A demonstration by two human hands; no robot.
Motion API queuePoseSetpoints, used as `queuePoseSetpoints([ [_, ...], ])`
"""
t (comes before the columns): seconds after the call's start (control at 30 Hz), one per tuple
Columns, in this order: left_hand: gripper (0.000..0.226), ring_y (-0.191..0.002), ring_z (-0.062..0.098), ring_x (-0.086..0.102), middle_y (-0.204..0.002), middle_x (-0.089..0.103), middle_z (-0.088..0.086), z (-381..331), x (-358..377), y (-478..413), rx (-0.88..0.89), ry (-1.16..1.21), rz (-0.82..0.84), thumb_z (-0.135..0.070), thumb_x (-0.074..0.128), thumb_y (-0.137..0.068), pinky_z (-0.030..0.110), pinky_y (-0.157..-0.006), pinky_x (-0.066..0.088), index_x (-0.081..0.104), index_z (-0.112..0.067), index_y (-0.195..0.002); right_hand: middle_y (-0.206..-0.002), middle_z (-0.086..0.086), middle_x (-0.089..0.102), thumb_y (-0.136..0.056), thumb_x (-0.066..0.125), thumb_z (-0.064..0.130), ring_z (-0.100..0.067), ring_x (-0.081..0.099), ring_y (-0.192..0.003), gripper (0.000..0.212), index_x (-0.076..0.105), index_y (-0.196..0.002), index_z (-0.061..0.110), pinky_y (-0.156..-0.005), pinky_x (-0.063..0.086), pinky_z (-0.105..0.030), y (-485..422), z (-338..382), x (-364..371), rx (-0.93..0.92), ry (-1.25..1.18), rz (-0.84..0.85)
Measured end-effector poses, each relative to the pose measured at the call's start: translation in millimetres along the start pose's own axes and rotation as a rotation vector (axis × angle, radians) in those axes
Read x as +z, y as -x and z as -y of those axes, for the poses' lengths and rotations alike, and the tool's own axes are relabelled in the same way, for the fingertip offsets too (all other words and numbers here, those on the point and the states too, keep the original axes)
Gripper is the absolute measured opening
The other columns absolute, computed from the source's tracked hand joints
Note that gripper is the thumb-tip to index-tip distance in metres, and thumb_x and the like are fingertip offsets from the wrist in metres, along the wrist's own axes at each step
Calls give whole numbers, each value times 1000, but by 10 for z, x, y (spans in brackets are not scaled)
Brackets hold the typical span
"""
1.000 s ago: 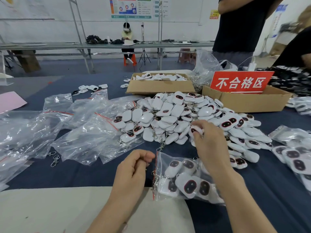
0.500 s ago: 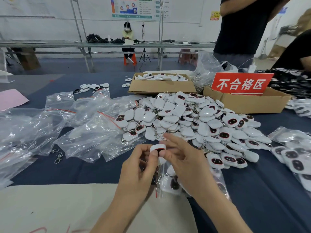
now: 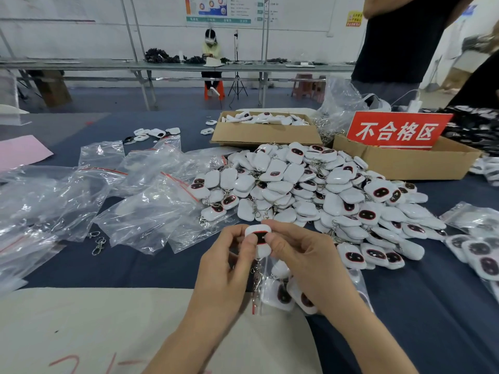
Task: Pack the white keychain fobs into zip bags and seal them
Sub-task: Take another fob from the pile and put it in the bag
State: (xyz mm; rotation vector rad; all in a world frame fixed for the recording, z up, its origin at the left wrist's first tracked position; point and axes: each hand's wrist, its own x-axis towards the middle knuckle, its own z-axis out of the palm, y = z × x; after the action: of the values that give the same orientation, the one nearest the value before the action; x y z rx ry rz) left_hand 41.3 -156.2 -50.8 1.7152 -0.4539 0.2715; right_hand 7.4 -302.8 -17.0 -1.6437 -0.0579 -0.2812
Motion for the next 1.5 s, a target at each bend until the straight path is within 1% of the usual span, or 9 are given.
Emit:
queuePoseSetpoints([
  [0.33, 13, -58, 0, 51, -78, 66, -21, 31, -11, 13, 37, -61, 22, -45, 52, -99, 6, -56, 37, 62, -52, -105, -87, 12, 78, -93, 67, 10, 1, 73, -85, 20, 74, -100, 27, -75, 50, -7, -2, 7, -4, 51, -8, -26],
  [0.43, 17, -65, 1, 57, -87, 70, -17, 49, -12, 28, 13, -11, 71, -49, 52, -97, 9, -60, 43, 61, -49, -111, -82, 12, 78, -92, 68, 12, 2, 72, -80, 20, 75, -96, 31, -73, 50, -9, -15, 6, -4, 58, -11, -52],
  [0.53, 26, -75, 7, 64, -97, 71, -12, 66, 1, 47, -16, 20, 141, -38, 57, -96, 12, -66, 49, 58, -45, -121, -86, 10, 78, -92, 68, 19, -2, 72, -81, 17, 76, -99, 32, -76, 54, -16, -24, -3, -22, 79, -11, -62],
  [0.67, 29, -83, 12, 69, -101, 73, -13, 85, -4, 27, -7, 24, 120, -37, 59, -93, 15, -70, 52, 57, -46, -120, -95, 7, 79, -92, 69, 18, -12, 74, -93, 17, 76, -103, 29, -89, 56, -30, -31, -25, -31, 110, -25, -52],
  [0.9, 29, -97, 17, 71, -104, 73, -11, 118, -15, 7, -8, 53, 111, -35, 62, -92, 31, -82, 57, 59, -44, -119, -93, 7, 79, -93, 67, 17, -9, 75, -89, 17, 75, -101, 29, -77, 57, -17, -24, -46, -30, 87, -39, -22],
  [1.07, 26, -96, 9, 69, -105, 72, -15, 74, 13, 7, 8, 76, 65, -32, 65, -94, 16, -80, 52, 61, -46, -115, -94, 8, 78, -97, 62, 13, -6, 74, -90, 20, 72, -107, 26, -78, 55, -15, -20, -32, -38, 59, -43, -23],
  [1.17, 21, -96, 7, 66, -100, 67, -17, 69, -20, -6, 101, -113, -29, -29, 67, -94, 10, -79, 45, 62, -45, -105, -100, 15, 76, -95, 65, 14, 0, 71, -93, 26, 67, -116, 29, -79, 51, -9, -7, -28, -21, -5, -25, -7],
  [1.3, 26, -101, 3, 59, -104, 57, -17, 38, -51, -1, 341, -334, -93, -13, 63, -93, 9, -85, 42, 63, -34, -108, -88, 10, 78, -88, 71, 9, -2, 72, -84, 20, 72, -98, 26, -75, 50, -9, 7, -23, 8, -45, -31, 13],
  [1.5, 32, -99, -1, 57, -103, 54, -19, 7, -29, 3, 392, -318, -109, -6, 62, -91, 8, -86, 40, 60, -33, -107, -93, 15, 77, -87, 69, -3, -1, 72, -91, 21, 71, -94, 16, -80, 51, -10, 3, -45, -9, -62, -64, 18],
])
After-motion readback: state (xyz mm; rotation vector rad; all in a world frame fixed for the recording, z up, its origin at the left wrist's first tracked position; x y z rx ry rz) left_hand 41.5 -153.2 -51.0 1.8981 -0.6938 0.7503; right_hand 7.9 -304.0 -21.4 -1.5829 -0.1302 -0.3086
